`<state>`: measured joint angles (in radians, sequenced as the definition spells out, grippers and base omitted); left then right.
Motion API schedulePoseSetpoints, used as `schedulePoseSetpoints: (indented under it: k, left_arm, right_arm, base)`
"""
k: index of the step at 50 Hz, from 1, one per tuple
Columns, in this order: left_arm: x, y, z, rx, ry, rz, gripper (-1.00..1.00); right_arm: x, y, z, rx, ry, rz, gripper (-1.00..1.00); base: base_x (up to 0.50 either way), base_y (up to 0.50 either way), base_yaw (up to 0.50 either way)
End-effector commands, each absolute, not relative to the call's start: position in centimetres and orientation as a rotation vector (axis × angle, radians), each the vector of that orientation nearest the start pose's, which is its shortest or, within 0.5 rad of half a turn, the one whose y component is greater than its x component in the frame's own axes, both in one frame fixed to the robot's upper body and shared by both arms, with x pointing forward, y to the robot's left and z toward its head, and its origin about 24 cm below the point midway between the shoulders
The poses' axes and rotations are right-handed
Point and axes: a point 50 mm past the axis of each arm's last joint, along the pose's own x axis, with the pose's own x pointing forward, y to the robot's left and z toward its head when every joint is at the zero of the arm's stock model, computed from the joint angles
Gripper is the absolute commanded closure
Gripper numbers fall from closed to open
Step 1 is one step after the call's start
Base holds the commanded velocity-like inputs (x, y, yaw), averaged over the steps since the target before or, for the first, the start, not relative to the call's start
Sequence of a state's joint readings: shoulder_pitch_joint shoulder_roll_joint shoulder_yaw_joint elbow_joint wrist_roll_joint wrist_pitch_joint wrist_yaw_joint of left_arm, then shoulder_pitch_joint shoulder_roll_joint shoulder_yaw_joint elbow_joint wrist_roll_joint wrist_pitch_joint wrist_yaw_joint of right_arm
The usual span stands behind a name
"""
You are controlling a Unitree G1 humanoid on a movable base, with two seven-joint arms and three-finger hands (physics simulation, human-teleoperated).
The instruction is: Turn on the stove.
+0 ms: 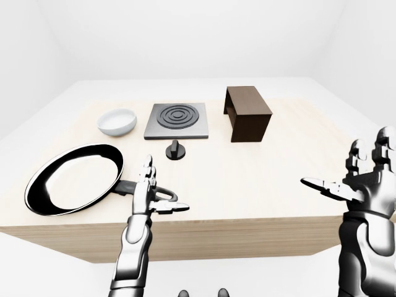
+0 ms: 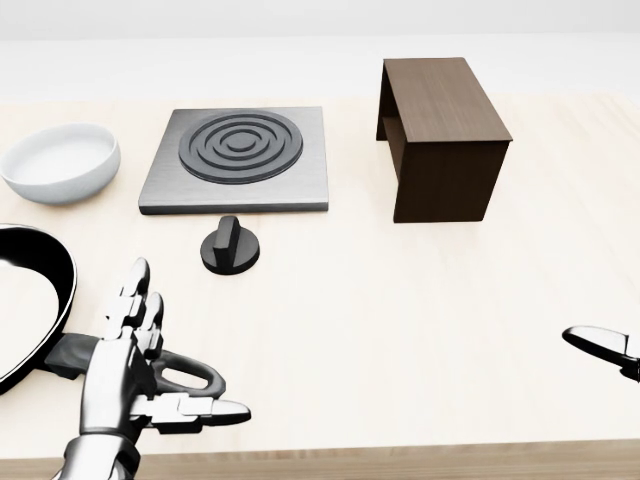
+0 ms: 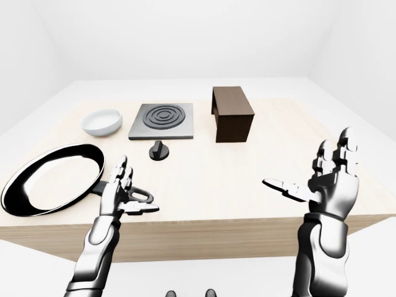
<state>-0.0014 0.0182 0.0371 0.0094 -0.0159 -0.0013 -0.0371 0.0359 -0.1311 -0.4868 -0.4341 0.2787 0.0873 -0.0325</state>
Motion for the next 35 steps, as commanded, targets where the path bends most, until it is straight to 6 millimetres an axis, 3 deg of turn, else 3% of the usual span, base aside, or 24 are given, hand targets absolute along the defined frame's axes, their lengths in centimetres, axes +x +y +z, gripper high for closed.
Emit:
schedulePoseSetpoints:
  k: [1,35]
  left_arm:
    - [25.4,15.92,3.64,0.005,0.009,0.0,-1.0]
    - [25.21,15.66,3.29,0.01,0.014,-0.008,-1.0]
  right_arm:
    - [19.87,-27.99,15.24,0.056,-0.445,-0.436,-1.0]
    - [19.62,-27.78,15.22,0.063,-0.449,-0.4,-1.0]
  base:
    - [0.0,0.0,0.0]
    - [0.3,0.0,0.0]
